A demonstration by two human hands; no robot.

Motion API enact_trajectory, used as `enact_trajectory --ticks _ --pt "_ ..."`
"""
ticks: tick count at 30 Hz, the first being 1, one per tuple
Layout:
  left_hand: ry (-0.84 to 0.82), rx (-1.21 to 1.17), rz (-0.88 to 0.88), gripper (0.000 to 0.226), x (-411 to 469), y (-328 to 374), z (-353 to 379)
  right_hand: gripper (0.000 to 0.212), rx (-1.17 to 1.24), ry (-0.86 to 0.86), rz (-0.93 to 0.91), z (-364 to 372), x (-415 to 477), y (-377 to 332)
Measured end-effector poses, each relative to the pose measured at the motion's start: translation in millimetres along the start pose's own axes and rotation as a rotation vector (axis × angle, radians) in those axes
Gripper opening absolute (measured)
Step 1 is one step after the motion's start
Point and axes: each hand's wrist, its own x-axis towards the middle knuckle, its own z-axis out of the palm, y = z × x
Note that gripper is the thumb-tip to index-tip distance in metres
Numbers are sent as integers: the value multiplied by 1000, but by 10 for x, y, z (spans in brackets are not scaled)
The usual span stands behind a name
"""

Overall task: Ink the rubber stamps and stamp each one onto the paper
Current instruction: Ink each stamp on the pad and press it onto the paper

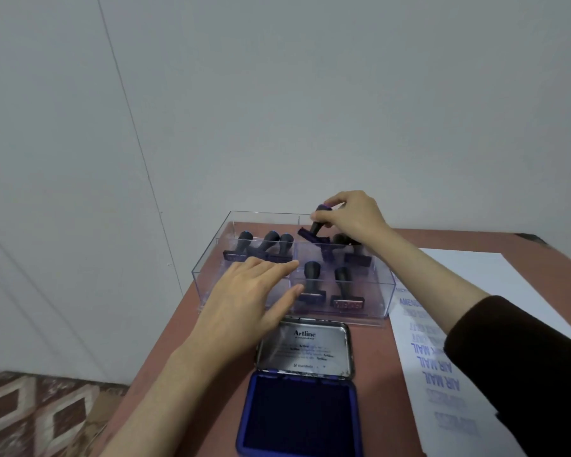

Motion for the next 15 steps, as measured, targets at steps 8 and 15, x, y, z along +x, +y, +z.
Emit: enact_trajectory --ticks 8,15 --pt "16 42 14 45 -3 10 -4 22 500 64 150 -145 -65 -13" --pt "195 66 -52 26 -154 140 -179 11 718 -89 23 -266 -513 -200"
